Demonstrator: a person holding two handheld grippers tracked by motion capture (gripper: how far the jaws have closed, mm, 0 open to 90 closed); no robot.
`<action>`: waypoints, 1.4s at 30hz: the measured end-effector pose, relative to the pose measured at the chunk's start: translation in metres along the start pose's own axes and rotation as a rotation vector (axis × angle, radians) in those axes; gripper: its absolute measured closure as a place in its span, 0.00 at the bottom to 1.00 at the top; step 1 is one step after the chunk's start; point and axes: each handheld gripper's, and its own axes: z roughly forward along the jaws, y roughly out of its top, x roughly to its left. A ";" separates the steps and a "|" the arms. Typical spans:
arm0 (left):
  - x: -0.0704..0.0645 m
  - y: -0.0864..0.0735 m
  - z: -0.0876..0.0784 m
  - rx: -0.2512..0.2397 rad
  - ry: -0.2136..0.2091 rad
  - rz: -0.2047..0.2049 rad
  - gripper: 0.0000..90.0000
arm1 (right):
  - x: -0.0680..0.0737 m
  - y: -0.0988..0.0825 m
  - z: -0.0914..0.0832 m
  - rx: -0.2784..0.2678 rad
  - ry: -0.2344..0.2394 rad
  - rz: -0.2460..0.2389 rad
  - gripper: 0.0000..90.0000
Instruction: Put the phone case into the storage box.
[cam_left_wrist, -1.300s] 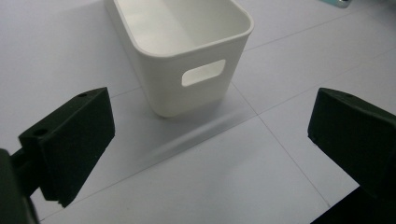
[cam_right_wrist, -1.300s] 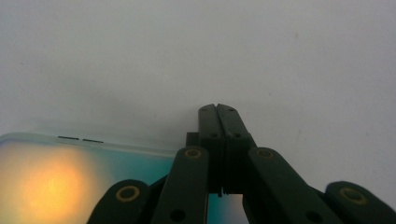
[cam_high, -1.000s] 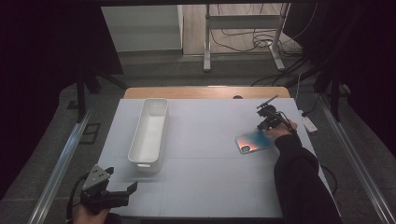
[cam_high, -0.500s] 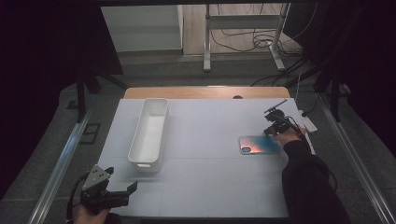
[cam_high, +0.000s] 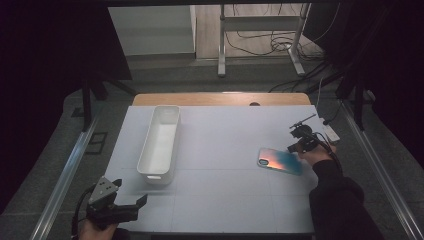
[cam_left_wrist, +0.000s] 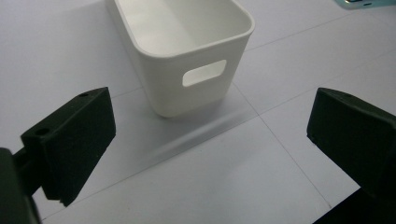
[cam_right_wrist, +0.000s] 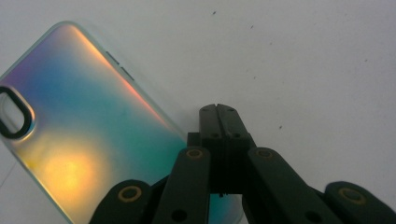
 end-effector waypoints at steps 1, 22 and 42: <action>0.000 0.000 0.000 0.000 0.000 0.000 0.02 | 0.001 -0.001 -0.001 -0.001 -0.001 0.001 0.99; 0.000 0.000 0.000 0.000 0.001 0.002 0.02 | 0.012 -0.037 -0.014 -0.019 0.051 0.006 0.99; -0.001 0.000 0.000 0.001 0.004 0.013 0.02 | 0.036 -0.066 -0.026 -0.025 0.079 -0.025 0.99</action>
